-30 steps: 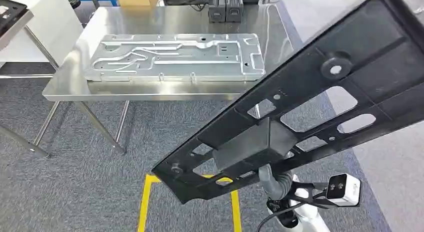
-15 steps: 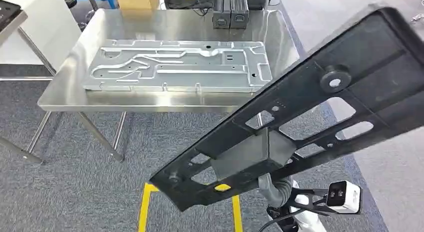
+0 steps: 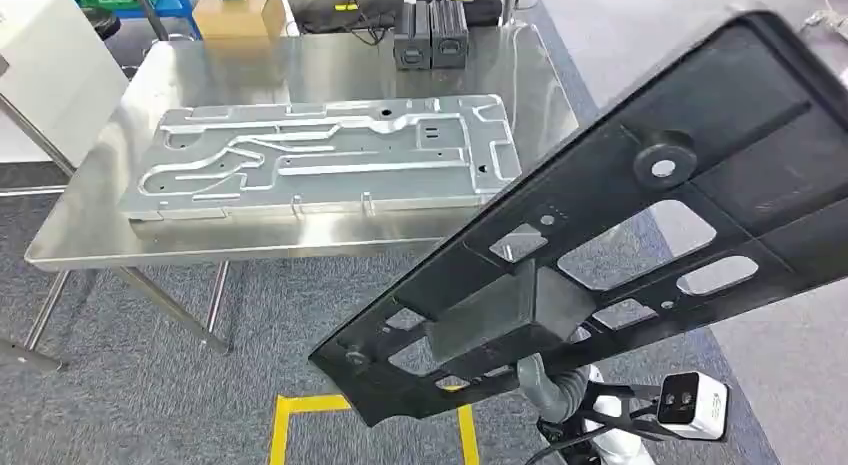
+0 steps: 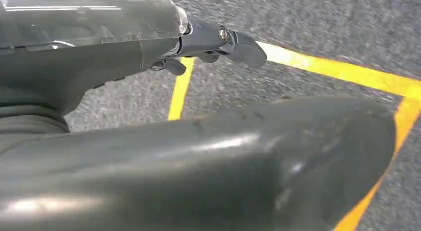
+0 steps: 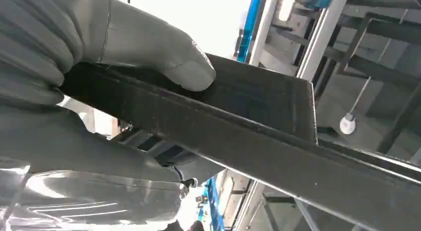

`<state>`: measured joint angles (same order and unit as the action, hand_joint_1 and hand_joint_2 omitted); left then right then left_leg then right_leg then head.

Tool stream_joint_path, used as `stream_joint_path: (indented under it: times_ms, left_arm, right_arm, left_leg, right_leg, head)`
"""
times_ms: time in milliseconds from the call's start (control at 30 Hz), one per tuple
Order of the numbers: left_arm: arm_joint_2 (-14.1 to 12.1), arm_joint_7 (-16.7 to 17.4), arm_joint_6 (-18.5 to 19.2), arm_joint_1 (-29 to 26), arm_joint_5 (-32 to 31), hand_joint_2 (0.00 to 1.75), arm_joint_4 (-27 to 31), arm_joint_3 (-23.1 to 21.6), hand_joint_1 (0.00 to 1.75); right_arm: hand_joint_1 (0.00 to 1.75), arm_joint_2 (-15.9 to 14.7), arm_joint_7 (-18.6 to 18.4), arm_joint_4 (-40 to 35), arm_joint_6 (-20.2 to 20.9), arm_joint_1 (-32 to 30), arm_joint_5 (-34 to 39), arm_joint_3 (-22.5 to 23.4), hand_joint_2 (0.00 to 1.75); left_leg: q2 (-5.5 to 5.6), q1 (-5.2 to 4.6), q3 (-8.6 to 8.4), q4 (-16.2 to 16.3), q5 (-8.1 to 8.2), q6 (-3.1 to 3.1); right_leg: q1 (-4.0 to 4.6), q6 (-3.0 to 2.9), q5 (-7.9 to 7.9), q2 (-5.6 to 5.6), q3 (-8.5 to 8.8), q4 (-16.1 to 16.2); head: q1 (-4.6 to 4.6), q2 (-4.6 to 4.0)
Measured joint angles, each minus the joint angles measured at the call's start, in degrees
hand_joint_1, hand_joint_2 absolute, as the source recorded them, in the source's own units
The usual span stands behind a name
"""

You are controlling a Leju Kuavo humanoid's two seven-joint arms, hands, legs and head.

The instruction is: Take the parts from the cabinet and place them on the table.

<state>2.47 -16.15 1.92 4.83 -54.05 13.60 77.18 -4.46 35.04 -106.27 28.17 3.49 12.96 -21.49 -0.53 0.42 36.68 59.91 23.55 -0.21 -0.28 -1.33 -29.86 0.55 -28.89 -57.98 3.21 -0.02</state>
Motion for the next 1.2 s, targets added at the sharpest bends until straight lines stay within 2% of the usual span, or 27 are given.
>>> stream_joint_path:
  times_ms: [33,100,167,200,233,300,333,367,400,433,500,533,567,600,667,700,733,833,867,900,933,1000,1033,1067,1100,1167,1200]
  left_arm:
    - [-0.02,-0.02,0.00,0.03,0.04,0.00,0.00,0.00,0.00]
    - [-0.02,-0.15,0.11,0.06,0.11,0.00,0.00,0.00,0.00]
    - [-0.02,-0.42,0.22,0.16,0.11,0.00,0.00,0.00,0.00]
    - [-0.02,-0.48,0.24,0.17,0.11,0.00,0.00,0.00,0.00]
    - [-0.04,-0.50,0.26,0.19,0.13,0.00,0.02,0.02,0.00]
    - [-0.07,-0.50,0.35,0.24,0.13,0.00,0.02,0.00,0.00]
    - [-0.07,-0.50,0.35,0.19,0.13,0.00,0.02,0.00,0.00]
    - [-0.07,-0.50,0.37,0.12,0.20,0.00,0.02,0.02,0.00]
    - [-0.07,-0.50,0.37,0.08,0.28,0.00,0.00,0.02,0.00]
    - [-0.04,-0.52,0.37,0.05,0.28,0.00,0.00,0.02,0.00]
    - [0.02,-0.55,0.42,0.02,0.28,0.00,0.00,0.04,0.00]
    - [0.26,-0.52,0.48,0.17,0.24,0.00,-0.02,0.04,0.00]
    - [0.26,-0.59,0.46,0.18,0.33,0.00,-0.02,0.04,0.00]
    - [0.26,-0.63,0.46,0.16,0.39,0.00,-0.02,0.07,0.00]
    - [0.33,-0.72,0.39,0.06,0.44,0.00,-0.02,0.07,0.00]
    - [0.26,-0.74,0.35,0.13,0.44,0.00,0.00,0.07,0.00]
    - [0.39,-0.85,0.35,0.14,0.44,0.00,0.00,0.07,0.00]
    - [0.44,-0.83,0.33,0.03,0.39,0.00,-0.02,0.07,0.00]
    - [0.44,-0.79,0.26,-0.13,0.41,0.00,-0.02,0.07,0.00]
    - [0.44,-0.72,0.20,-0.20,0.30,0.00,-0.02,0.07,0.00]
    - [0.42,-0.68,0.17,-0.19,0.24,0.00,0.00,0.07,0.00]
    - [0.35,-0.50,0.17,-0.19,0.09,0.00,0.00,0.07,0.00]
    - [0.35,-0.42,0.17,-0.26,0.09,0.00,0.00,0.07,0.00]
    - [0.35,-0.37,0.17,-0.06,0.06,0.00,0.00,0.04,0.00]
    - [0.35,-0.31,0.11,-0.01,0.09,0.00,0.00,0.07,0.00]
    - [0.28,-0.35,0.02,-0.15,0.11,0.00,0.00,0.07,0.00]
    - [0.28,-0.44,0.02,-0.14,0.11,0.00,0.00,0.07,0.00]
  right_arm:
    - [1.71,0.00,-0.04,0.04,-0.04,0.12,0.17,-0.09,1.75]
    - [1.71,0.00,-0.07,-0.15,-0.17,0.44,0.52,-0.20,1.75]
    - [1.71,0.00,-0.09,-0.31,-0.35,0.70,0.74,-0.22,1.75]
    - [1.71,0.00,-0.09,-0.31,-0.48,0.79,0.74,-0.26,1.75]
    - [1.71,0.00,-0.09,-0.33,-0.57,1.00,0.79,-0.28,1.75]
    - [1.71,-0.04,-0.09,-0.31,-0.83,0.91,0.79,-0.31,1.75]
    - [1.71,-0.04,-0.09,-0.29,-0.87,0.73,0.79,-0.35,1.75]
    - [1.71,-0.07,-0.09,-0.31,-0.96,0.60,0.79,-0.37,1.75]
    - [1.71,-0.07,-0.07,-0.28,-1.01,0.43,0.74,-0.37,1.75]
    - [1.71,-0.09,-0.04,-0.31,-0.98,0.30,0.59,-0.39,1.75]
    - [1.71,-0.09,-0.02,-0.31,-0.98,0.10,0.33,-0.42,1.75]
    - [1.71,-0.13,-0.02,-0.28,-0.98,-0.09,0.28,-0.41,1.75]
    - [1.71,-0.15,-0.02,-0.31,-1.01,-0.20,0.09,-0.50,1.75]
    - [1.71,-0.17,0.00,-0.39,-1.05,-0.33,-0.04,-0.57,1.75]
    - [1.71,-0.13,0.04,-0.50,-1.20,-0.64,-0.66,-0.66,1.75]
    - [1.71,-0.11,0.07,-0.68,-1.20,-0.96,-0.99,-0.72,1.75]
    - [1.71,-0.04,0.07,-0.81,-1.18,-0.99,-1.14,-0.85,1.75]
    - [1.71,0.09,0.07,-0.87,-1.00,-1.19,-1.49,-1.25,1.75]
    - [1.71,0.11,0.07,-0.94,-1.01,-1.18,-1.49,-1.27,1.75]
    - [1.71,0.11,0.04,-0.96,-1.03,-1.13,-1.49,-1.29,1.75]
    - [1.71,0.11,0.00,-1.01,-1.09,-1.08,-1.49,-1.29,1.75]
    - [1.71,0.15,-0.11,-1.57,-1.16,-0.78,-1.38,-1.27,1.75]
    - [1.71,0.20,-0.15,-1.73,-1.16,-0.48,-1.25,-1.27,1.75]
    - [1.71,0.26,-0.20,-1.86,-1.16,-0.29,-1.14,-1.27,1.75]
    - [1.71,0.33,-0.26,-2.19,-1.14,-0.27,-1.01,-1.27,1.75]
    - [1.71,0.39,-0.22,-2.93,-1.01,-0.21,-0.48,-1.27,1.75]
    - [1.71,0.37,-0.11,-3.28,-1.05,-0.22,-0.37,-1.20,1.75]
  left_leg:
    - [-0.01,-0.46,0.21,-0.27,0.52,0.11]
    - [0.07,-0.61,-0.16,-0.60,0.25,0.92]
    - [0.26,-0.27,-1.47,-1.35,0.41,1.53]
    - [0.28,-0.22,-2.19,-1.74,0.57,1.95]
    - [0.26,-0.23,-2.56,-1.89,0.82,2.29]
    - [0.32,-0.29,-3.05,-1.88,1.56,2.47]
    - [0.38,-0.31,-3.49,-1.88,2.03,2.49]
    - [0.46,-0.32,-4.09,-1.87,2.50,2.49]
    - [0.56,-0.35,-4.89,-1.87,3.06,2.45]
    - [0.61,-0.40,-5.75,-1.88,3.64,2.40]
    - [0.65,-0.46,-6.96,-2.08,4.89,2.19]
    - [0.75,-0.73,-7.81,-1.62,5.44,1.81]
    - [0.90,-0.67,-7.71,-1.91,5.76,1.39]
    - [0.87,-0.61,-8.15,-2.09,5.86,1.07]
    - [0.88,-0.70,-8.83,-1.37,5.53,0.43]
    - [0.86,-0.50,-8.36,0.19,5.90,0.17]
    - [0.85,-0.49,-6.89,3.15,6.69,-0.04]
    - [0.84,0.22,0.55,14.09,11.99,-0.97]
    - [0.84,0.35,2.17,15.47,12.23,-1.23]
    - [0.83,0.48,2.50,14.23,10.80,-1.42]
    - [0.81,0.59,1.75,10.93,8.25,-1.40]
    - [0.74,0.74,-1.36,0.91,0.79,-1.41]
    - [0.73,0.52,-1.59,-0.66,0.65,-1.17]
    - [0.60,0.14,-1.69,-1.21,2.15,-0.54]
    - [0.69,0.13,-1.76,-1.02,1.05,0.04]
    - [0.82,0.20,-2.26,-1.33,1.32,0.82]
    - [0.84,0.41,-3.14,-2.08,1.40,1.18]
  right_leg:
    - [0.16,0.40,-0.50,0.16,0.46,-0.24]
    - [0.14,1.15,-0.72,0.17,0.91,-0.09]
    - [0.23,1.80,-0.68,0.12,0.83,-0.86]
    - [-0.03,1.96,-0.70,-0.01,0.25,-2.84]
    - [-0.06,2.14,-1.37,-0.09,-1.72,-6.10]
    - [-0.14,2.71,-4.90,-0.15,-7.56,-14.20]
    - [-0.15,2.82,-6.59,-0.18,-9.82,-16.55]
    - [-0.14,2.88,-6.95,-0.20,-10.97,-16.81]
    - [-0.14,2.82,-5.69,-0.22,-11.04,-14.99]
    - [-0.10,2.55,-3.09,-0.22,-10.31,-11.61]
    - [0.21,1.50,5.11,-0.29,-7.95,-2.40]
    - [0.61,1.19,6.03,-0.23,-8.15,-1.27]
    - [0.67,1.02,5.38,-0.25,-7.88,-1.01]
    - [0.72,0.73,5.97,-0.17,-7.60,-0.83]
    - [0.42,0.06,5.48,0.07,-6.28,-0.10]
    - [0.18,-0.21,5.23,-0.12,-5.11,0.49]
    - [0.06,-0.56,4.85,-0.23,-4.53,0.61]
    - [0.07,-0.75,3.62,-0.18,-3.52,0.60]
    - [0.04,-0.66,3.22,-0.06,-3.04,0.59]
    - [-0.03,-0.52,2.71,0.06,-2.41,0.59]
    - [-0.10,-0.32,2.19,0.11,-1.66,0.59]
    - [-0.27,0.20,0.90,0.06,0.10,0.59]
    - [-0.16,0.61,0.42,0.06,0.54,0.44]
    - [-0.11,0.95,0.24,0.12,0.11,0.47]
    - [-0.08,1.34,-0.01,0.11,0.05,0.53]
    - [0.01,1.88,0.14,0.07,0.58,0.29]
    - [-0.21,2.16,0.09,-0.02,0.02,-1.27]
  head:
    - [0.02,0.00]
    - [0.02,0.00]
    - [0.02,0.00]
    - [0.00,0.00]
    - [0.02,0.00]
    - [0.02,0.00]
    - [0.02,0.00]
    - [0.02,0.00]
    - [0.02,0.00]
    - [0.00,0.00]
    - [0.00,0.00]
    - [0.04,0.00]
    - [-0.09,0.00]
    - [-0.15,0.00]
    - [-0.13,0.00]
    - [-0.15,0.00]
    - [-0.13,0.00]
    - [-0.11,0.00]
    - [-0.13,0.00]
    - [-0.13,0.00]
    - [-0.13,0.00]
    - [-0.13,0.00]
    - [-0.15,0.00]
    - [-0.09,0.00]
    - [-0.11,0.00]
    - [-0.09,0.00]
    - [-0.11,0.00]
